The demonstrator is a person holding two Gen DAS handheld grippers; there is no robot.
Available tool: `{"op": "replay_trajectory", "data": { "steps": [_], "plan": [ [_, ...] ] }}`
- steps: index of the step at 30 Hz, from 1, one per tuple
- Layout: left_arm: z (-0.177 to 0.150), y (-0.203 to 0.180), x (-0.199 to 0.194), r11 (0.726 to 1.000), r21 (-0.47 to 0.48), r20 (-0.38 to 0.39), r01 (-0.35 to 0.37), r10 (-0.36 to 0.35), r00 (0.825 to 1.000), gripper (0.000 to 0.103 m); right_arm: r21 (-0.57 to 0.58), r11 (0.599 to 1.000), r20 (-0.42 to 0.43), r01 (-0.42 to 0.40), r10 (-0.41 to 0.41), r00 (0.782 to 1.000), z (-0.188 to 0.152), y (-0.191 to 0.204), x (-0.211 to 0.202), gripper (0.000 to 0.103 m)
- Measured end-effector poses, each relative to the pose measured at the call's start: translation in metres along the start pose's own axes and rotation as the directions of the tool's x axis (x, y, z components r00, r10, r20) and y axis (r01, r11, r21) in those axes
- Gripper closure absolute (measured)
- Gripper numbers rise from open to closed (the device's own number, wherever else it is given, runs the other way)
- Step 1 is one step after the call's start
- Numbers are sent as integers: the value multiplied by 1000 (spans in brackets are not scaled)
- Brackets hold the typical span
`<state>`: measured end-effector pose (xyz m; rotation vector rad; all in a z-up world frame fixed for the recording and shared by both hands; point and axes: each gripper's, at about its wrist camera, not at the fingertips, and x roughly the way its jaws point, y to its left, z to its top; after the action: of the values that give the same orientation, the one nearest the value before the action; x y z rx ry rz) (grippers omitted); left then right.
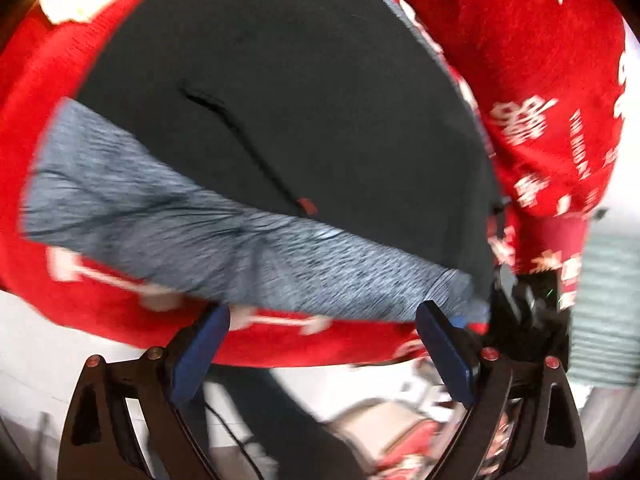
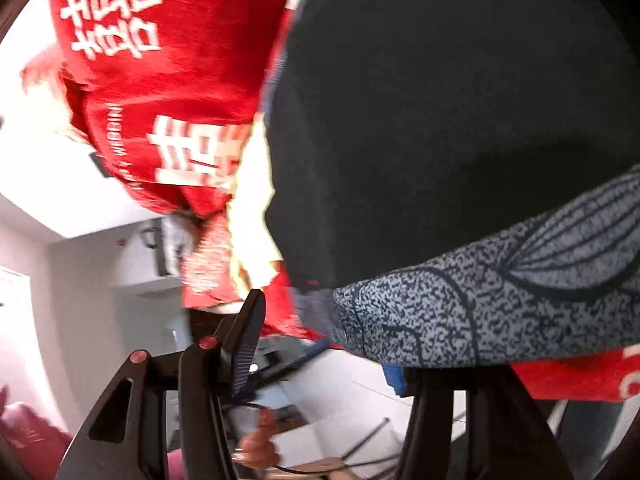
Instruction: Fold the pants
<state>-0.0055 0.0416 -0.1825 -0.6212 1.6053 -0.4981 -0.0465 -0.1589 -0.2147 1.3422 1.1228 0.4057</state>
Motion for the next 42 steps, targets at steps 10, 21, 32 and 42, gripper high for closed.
{"op": "replay_trajectory", "data": {
  "steps": [10, 21, 32, 42],
  "plan": [
    [30, 13, -15, 991, -112, 121, -72, 86, 989, 43, -35, 995, 36, 95, -94, 995, -5, -2, -18, 46],
    [34, 4, -37, 984, -72, 107, -164, 171, 980, 64, 405, 909, 219, -96, 5, 976, 4, -81, -79, 92],
    [147, -95, -79, 974, -17, 327, -227, 220, 919, 64, -100, 987, -31, 126, -130, 991, 178, 96, -81, 92],
    [271, -86, 0, 871, -191, 377, -453, 491, 785, 19, -161, 911, -138, 381, -403, 905, 328, 52, 2, 89]
  ]
}}
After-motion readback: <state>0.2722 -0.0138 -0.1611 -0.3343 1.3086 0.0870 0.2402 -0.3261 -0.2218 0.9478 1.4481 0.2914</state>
